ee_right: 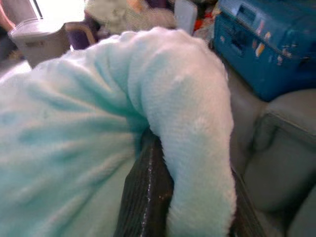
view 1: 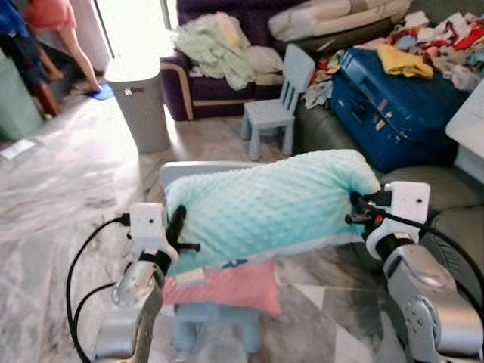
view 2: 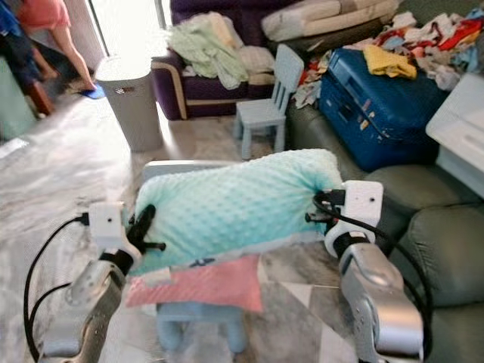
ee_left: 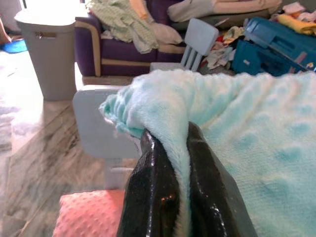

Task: Move the pillow to the sofa

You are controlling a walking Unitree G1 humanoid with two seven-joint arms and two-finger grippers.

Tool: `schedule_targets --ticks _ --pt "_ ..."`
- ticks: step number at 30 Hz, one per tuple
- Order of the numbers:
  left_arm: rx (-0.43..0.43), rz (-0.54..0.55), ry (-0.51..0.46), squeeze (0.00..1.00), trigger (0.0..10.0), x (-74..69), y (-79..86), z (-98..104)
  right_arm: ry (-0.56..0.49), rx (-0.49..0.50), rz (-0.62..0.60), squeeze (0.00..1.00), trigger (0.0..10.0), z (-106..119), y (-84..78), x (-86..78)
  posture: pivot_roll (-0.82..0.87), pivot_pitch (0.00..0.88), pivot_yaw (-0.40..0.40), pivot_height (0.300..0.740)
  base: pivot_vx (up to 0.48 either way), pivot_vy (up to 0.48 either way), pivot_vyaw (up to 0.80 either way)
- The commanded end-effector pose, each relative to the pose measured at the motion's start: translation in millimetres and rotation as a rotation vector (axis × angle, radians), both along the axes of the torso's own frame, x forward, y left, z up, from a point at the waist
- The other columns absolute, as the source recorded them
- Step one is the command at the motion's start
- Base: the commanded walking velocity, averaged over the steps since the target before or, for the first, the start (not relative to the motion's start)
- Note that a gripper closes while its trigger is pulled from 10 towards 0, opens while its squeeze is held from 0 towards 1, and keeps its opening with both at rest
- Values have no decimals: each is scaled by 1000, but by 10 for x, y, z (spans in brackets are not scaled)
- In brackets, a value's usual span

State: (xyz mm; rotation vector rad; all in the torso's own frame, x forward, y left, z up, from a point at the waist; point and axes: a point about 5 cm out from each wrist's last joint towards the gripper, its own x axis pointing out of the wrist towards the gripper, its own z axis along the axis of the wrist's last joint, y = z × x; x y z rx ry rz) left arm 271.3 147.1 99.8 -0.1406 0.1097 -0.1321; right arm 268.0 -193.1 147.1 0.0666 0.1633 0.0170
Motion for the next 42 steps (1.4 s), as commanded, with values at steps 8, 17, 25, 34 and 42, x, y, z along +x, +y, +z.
schedule_targets --ticks 8,17,25,34,42 --pt "15 17 -9 0 10000 23 35 38 -42 -2 4 0 10000 99 -2 19 -83 0 28 740 -266 0 0" --pt "15 17 -5 0 10000 36 39 34 -46 -4 3 0 10000 106 -6 30 -84 0 26 740 -263 0 0" --pt "15 19 -6 0 10000 46 39 33 -50 -9 3 0 10000 114 -9 53 -82 0 25 740 -258 0 0" --pt "15 10 -7 0 10000 58 22 35 -51 -14 -2 0 10000 112 -24 56 -86 0 27 740 -260 0 0" --pt "11 11 -7 0 10000 68 13 37 -51 -17 -2 0 10000 113 -21 65 -84 0 24 740 -277 0 0"
